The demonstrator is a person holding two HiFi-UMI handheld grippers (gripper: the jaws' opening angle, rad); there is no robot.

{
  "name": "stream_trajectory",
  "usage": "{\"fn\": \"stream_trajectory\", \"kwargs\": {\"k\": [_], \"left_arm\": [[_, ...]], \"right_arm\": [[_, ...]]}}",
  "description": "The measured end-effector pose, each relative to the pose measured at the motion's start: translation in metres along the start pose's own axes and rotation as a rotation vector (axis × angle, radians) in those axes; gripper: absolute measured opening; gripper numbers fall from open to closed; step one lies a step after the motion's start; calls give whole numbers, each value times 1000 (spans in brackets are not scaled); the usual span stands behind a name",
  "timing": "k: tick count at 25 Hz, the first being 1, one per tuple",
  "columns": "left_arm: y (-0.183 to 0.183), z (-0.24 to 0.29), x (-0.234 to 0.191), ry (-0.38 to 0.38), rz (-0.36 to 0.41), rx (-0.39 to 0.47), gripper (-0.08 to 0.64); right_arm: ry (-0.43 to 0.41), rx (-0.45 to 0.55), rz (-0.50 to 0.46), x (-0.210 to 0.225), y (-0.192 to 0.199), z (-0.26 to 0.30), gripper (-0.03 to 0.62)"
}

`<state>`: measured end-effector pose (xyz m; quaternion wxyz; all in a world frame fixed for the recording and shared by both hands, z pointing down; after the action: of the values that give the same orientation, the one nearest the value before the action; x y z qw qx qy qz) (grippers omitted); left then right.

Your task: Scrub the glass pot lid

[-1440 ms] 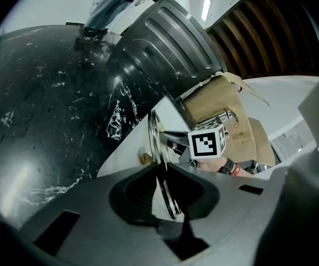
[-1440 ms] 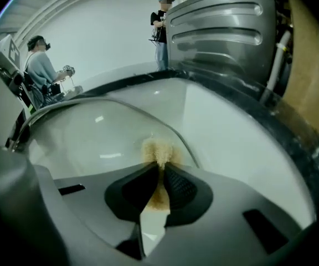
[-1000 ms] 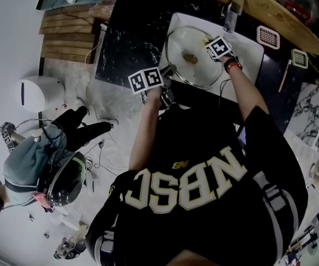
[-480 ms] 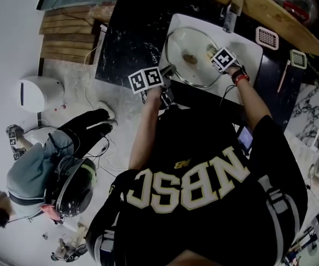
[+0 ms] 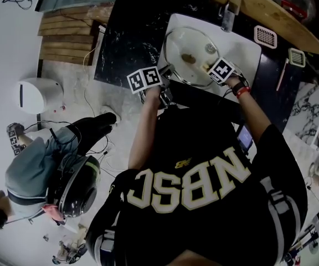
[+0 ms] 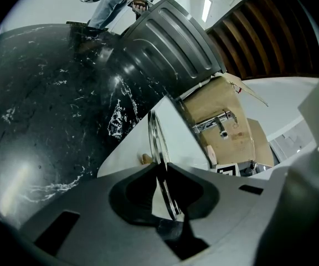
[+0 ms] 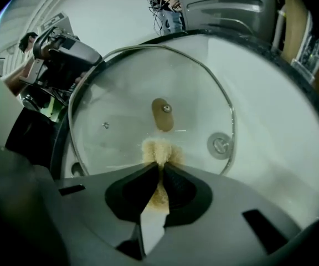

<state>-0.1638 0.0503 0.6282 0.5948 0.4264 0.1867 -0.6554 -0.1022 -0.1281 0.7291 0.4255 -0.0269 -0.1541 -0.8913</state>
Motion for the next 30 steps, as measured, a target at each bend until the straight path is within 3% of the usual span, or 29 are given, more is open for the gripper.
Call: {"fn": "stream_trajectory", "kwargs": {"k": [9,20,30], "left_arm": [[-3,1,-1,-18,22,-14,71],[-3,2,-1,-22,24,-22,71],[-3,2,0,-26,22,-18,71]], "right_arm": [[-107,135,13,-49,-44,-11,40],[-119,284,35,-39,-116,-8,41],[-15,350,64,2,-155,1,41]]}}
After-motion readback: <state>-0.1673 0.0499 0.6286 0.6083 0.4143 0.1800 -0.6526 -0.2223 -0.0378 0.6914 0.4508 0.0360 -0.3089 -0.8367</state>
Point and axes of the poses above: the fingertips, and each gripper's own axes: z forward along the fingers, x to its right, y out of its underside, the point moved 2 cm from there along -z, backward along the fingers, and after that the axes turned 3 degrees about y, right-handed, at the moved point
